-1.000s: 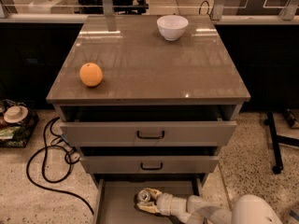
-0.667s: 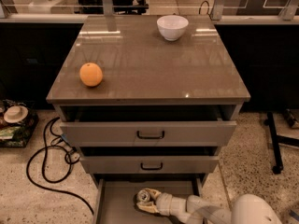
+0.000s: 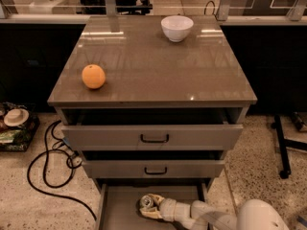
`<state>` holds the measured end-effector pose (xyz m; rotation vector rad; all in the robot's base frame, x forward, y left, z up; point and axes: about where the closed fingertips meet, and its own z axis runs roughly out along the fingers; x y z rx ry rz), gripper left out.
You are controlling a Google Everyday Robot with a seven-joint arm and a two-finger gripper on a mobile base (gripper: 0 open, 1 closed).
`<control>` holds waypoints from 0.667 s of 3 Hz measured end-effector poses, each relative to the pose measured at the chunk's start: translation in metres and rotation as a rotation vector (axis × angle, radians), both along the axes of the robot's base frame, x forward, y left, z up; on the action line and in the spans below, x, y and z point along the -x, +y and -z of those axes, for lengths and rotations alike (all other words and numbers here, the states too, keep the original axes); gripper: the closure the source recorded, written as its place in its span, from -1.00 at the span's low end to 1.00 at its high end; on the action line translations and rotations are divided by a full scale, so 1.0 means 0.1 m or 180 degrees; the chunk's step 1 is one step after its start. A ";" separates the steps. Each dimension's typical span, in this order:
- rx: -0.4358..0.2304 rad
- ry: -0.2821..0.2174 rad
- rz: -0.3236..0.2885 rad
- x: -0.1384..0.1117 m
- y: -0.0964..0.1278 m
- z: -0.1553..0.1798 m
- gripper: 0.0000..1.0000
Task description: Pick 7up can from bottom drawer and place on counter
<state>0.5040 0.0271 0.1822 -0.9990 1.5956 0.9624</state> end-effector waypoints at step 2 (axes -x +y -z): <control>0.0125 -0.0090 -0.0049 0.07 -0.04 -0.35 1.00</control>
Offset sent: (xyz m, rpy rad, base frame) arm -0.0171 -0.0178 0.0912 -0.1108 -0.0840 0.0225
